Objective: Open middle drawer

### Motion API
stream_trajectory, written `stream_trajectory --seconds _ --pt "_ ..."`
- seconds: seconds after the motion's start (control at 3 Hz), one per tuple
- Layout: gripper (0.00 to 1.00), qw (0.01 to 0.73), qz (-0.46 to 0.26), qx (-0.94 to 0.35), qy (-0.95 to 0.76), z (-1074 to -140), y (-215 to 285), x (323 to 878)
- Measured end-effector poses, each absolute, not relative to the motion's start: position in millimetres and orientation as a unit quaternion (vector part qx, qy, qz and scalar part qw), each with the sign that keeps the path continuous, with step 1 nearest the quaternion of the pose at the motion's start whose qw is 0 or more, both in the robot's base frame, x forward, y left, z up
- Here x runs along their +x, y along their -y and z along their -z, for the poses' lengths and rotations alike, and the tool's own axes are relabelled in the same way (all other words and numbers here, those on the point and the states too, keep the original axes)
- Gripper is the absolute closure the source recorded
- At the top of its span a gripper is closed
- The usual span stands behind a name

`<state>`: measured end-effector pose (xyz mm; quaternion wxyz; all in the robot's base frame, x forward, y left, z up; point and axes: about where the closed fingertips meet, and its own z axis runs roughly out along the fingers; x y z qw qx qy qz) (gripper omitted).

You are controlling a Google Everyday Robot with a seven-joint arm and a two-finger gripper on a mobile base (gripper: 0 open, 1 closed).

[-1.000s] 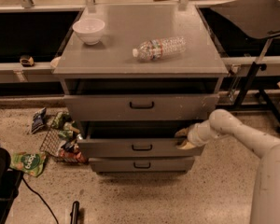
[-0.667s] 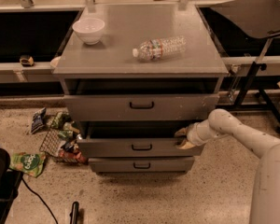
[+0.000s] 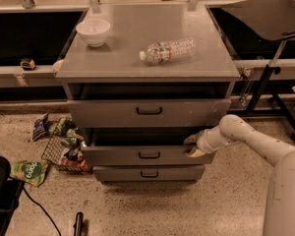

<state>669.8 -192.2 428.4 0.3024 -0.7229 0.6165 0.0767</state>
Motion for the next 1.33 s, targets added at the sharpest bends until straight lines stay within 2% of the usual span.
stream_trajectory --seconds 0.33,0.67,1.33 --pt "0.12 0.289 -0.087 -0.728 -0.616 -421.9 188.0 666.6" --pt "0.0 0.252 -0.106 -0.74 -0.614 -411.9 179.6 654.2" --pt "0.0 0.201 -0.124 -0.742 -0.627 -416.3 167.6 624.7"
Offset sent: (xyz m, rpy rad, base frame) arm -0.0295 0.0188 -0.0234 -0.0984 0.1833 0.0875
